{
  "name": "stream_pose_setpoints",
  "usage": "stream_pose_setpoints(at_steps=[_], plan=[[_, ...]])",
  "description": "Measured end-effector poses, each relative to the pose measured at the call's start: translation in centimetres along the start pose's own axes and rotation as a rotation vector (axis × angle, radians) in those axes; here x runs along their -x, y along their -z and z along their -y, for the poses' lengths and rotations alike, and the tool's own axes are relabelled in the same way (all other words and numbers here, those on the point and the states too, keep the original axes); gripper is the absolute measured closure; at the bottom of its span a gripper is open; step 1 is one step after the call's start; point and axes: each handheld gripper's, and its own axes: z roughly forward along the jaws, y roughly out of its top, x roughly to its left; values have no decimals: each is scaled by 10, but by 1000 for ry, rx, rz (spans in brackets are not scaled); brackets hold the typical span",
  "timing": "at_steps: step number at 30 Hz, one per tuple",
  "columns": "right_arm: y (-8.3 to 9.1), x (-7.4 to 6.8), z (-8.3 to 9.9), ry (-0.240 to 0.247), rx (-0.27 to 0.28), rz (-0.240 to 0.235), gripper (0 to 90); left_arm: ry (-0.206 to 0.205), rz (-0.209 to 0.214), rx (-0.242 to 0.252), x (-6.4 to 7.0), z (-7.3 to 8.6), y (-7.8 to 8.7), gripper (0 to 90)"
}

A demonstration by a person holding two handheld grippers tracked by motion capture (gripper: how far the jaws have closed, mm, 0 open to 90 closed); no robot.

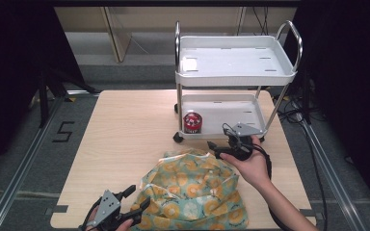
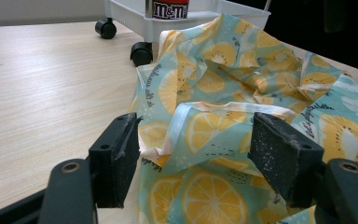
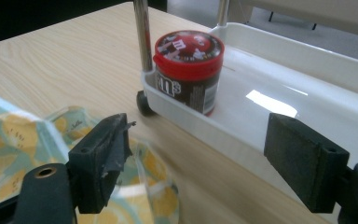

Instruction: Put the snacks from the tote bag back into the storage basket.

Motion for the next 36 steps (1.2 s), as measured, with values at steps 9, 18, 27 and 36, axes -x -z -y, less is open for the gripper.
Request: stream_pose_setpoints(at_steps=[9,18,27,36], plan=[[14,4,21,18,19,-6,246,-4,2,-2,0,0,0,326],[24,2,46,-28,-2,-28,255,0,2,1,0,0,-1,326],[35,-1,66,-53,-6,-35,263,-9,6,0,0,0,0,326],[41,-1,77,-80,21,-29,268,9,12,28,0,1,-2,326]])
